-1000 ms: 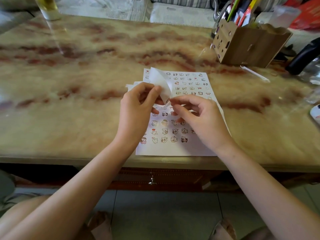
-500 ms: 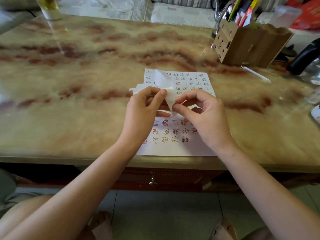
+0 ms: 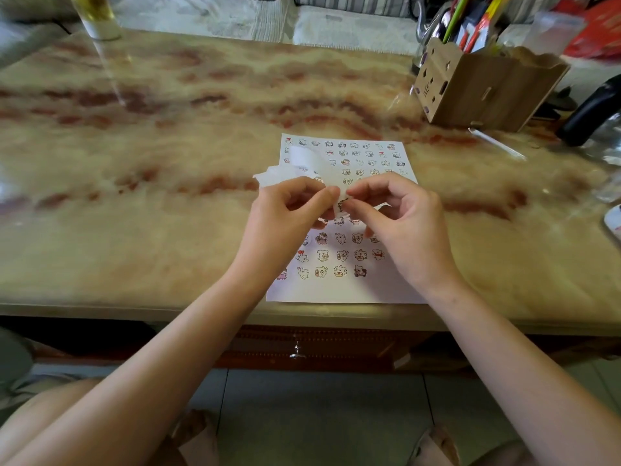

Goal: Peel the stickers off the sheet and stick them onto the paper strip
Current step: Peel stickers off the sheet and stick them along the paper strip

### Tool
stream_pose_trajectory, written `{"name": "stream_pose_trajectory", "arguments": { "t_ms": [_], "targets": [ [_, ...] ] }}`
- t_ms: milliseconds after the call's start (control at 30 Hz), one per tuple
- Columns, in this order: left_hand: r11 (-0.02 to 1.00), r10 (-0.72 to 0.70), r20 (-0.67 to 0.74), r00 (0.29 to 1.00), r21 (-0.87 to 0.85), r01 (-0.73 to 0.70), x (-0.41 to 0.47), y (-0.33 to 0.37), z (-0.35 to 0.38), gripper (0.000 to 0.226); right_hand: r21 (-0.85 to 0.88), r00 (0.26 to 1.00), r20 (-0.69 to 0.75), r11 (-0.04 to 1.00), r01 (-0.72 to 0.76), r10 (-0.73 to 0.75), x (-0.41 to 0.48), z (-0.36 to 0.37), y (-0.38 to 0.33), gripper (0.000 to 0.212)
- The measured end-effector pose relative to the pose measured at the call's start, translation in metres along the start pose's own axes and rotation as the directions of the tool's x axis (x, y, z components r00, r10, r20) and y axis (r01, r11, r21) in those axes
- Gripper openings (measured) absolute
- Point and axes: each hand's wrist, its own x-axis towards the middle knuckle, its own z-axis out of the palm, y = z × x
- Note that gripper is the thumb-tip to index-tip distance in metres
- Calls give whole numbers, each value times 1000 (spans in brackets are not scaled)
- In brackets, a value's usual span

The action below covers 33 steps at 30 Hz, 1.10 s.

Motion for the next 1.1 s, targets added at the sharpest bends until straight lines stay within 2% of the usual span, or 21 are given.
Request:
{"name": "stream_pose_trajectory", "arguments": {
  "t_ms": [333, 500, 700, 833, 900, 967, 1100],
  "targets": [
    [999, 16, -14, 1000, 37, -15, -1, 0, 1, 16, 4, 999, 38, 1000, -4, 3, -2, -1, -1, 9],
    [999, 8, -12, 1000, 46, -7, -2, -2, 2, 16, -106, 998, 53, 994, -12, 18, -2, -2, -1, 6],
    [998, -11, -29, 1000, 69, 13, 2, -5, 1, 16, -275, 990, 102, 954, 120, -95, -5, -3, 0, 5],
    [997, -14, -39, 999, 78, 17, 3, -6, 0, 16, -246, 984, 128, 957, 156, -127, -7, -7, -3, 5],
    [995, -20, -47, 999, 93, 24, 3, -7, 0, 17, -175, 987, 146, 981, 87, -62, -7, -12, -8, 8],
    [994, -25, -53, 998, 107, 31, 3, -7, 1, 17, -92, 984, 167, 995, -50, 65, -6, -19, -10, 9],
    [989, -32, -57, 998, 140, 40, 2, -7, 1, 18, -7, 910, 249, 940, -340, 331, -5, -36, -10, 6]
  ]
}}
